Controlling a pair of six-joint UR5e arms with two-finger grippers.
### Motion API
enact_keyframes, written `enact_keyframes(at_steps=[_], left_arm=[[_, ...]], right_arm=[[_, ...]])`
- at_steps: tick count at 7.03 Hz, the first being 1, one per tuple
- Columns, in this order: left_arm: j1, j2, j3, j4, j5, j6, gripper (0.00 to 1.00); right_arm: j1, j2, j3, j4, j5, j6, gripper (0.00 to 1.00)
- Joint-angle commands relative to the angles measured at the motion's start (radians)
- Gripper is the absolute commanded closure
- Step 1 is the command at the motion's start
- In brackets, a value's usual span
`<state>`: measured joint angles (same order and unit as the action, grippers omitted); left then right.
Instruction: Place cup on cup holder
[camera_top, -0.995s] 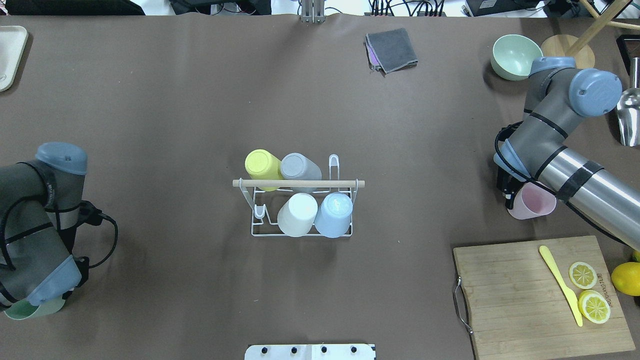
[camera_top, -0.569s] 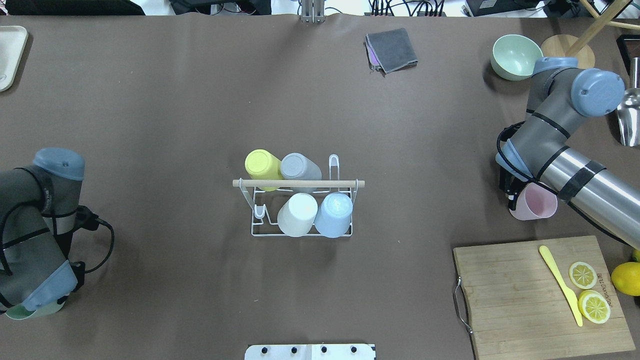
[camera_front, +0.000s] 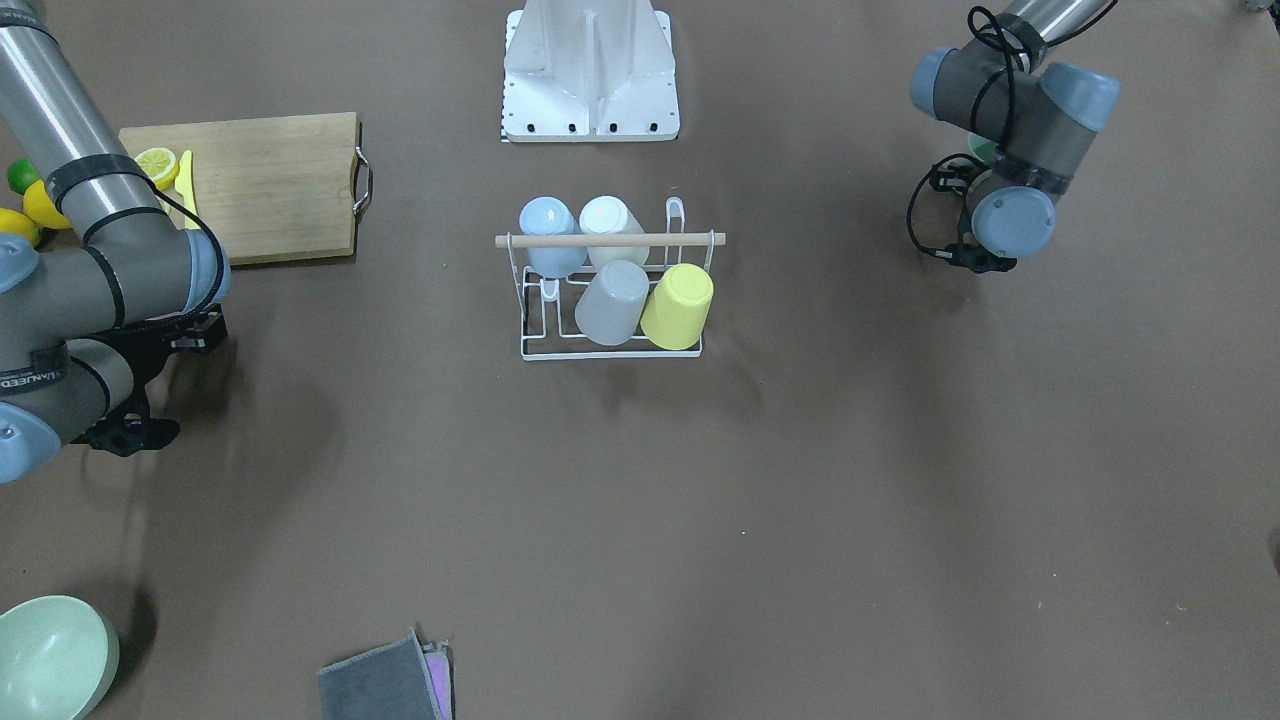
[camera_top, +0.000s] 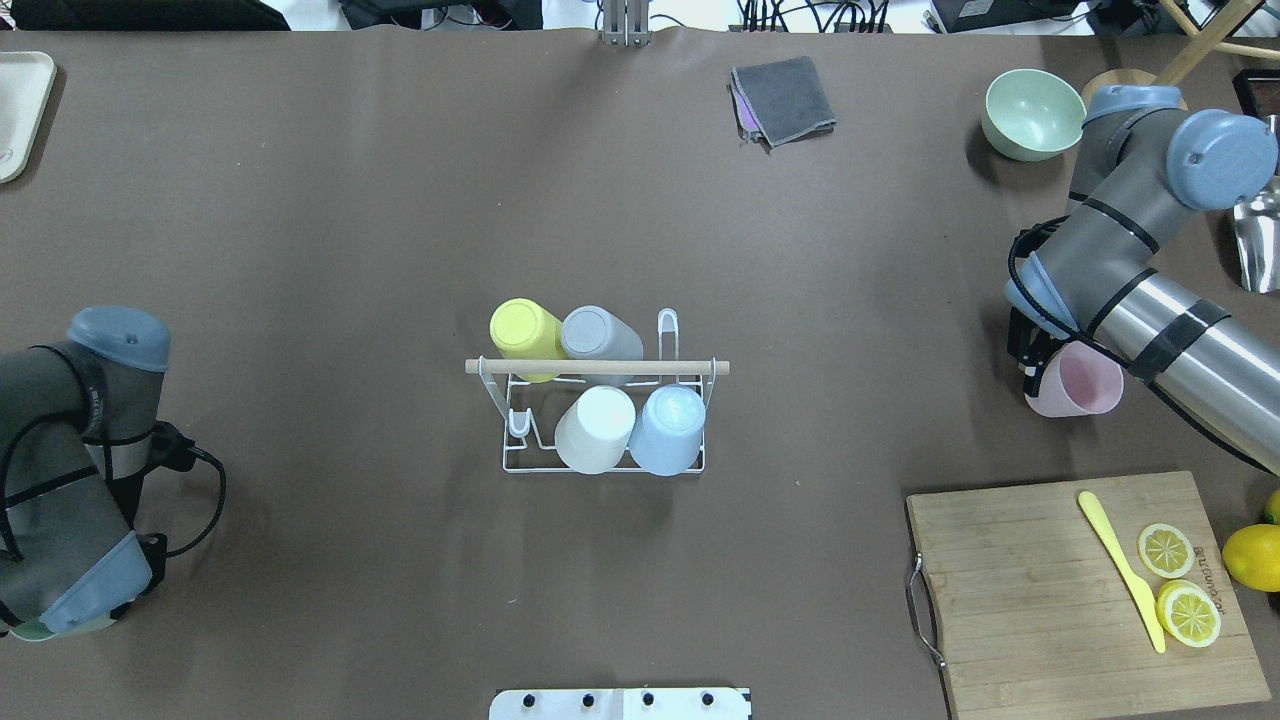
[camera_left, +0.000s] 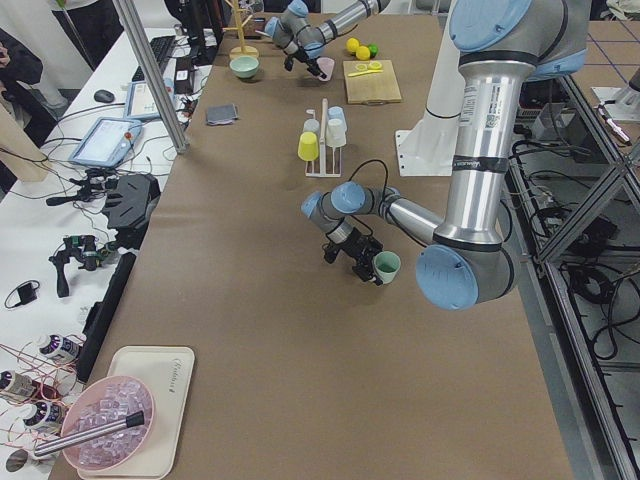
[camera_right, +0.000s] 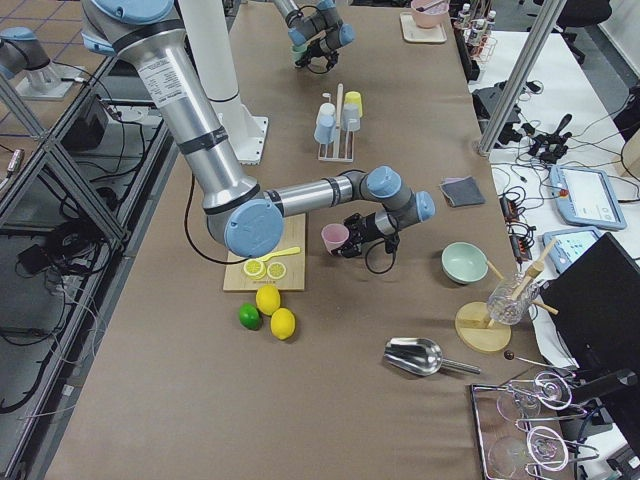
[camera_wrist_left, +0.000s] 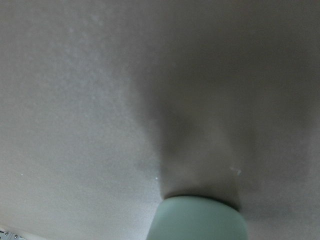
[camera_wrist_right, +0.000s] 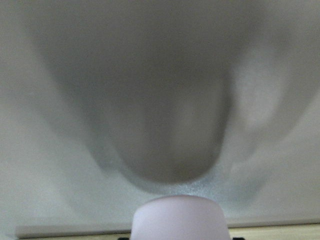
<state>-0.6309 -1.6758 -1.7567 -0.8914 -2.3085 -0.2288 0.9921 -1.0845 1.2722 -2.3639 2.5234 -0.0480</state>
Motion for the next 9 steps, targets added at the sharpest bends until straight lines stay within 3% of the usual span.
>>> enact_keyframes(at_steps=[1, 2, 3, 5, 7, 9], left_arm=[[0.017, -0.001, -0.001, 0.002, -0.006, -0.001, 0.05], [0.017, -0.001, -0.001, 0.002, -0.006, 0.002, 0.07], [0.017, 0.001, -0.003, 0.002, -0.008, 0.002, 0.21], [0.017, 0.004, 0.002, 0.000, -0.008, 0.003, 0.35], [0.016, 0.005, 0.000, 0.002, -0.009, 0.000, 0.45], [0.010, 0.004, -0.003, 0.002, -0.009, 0.000, 0.45]], right_arm=[[0.078, -0.009, 0.016, 0.055, -0.003, -0.038, 0.76], [0.139, -0.011, 0.019, 0.108, -0.006, -0.044, 0.76], [0.183, -0.021, 0.019, 0.168, 0.000, -0.053, 0.76], [0.273, -0.044, 0.021, 0.285, 0.011, -0.122, 0.76], [0.319, -0.063, 0.058, 0.331, 0.082, -0.156, 0.76], [0.297, -0.070, 0.065, 0.331, 0.130, -0.187, 0.76]])
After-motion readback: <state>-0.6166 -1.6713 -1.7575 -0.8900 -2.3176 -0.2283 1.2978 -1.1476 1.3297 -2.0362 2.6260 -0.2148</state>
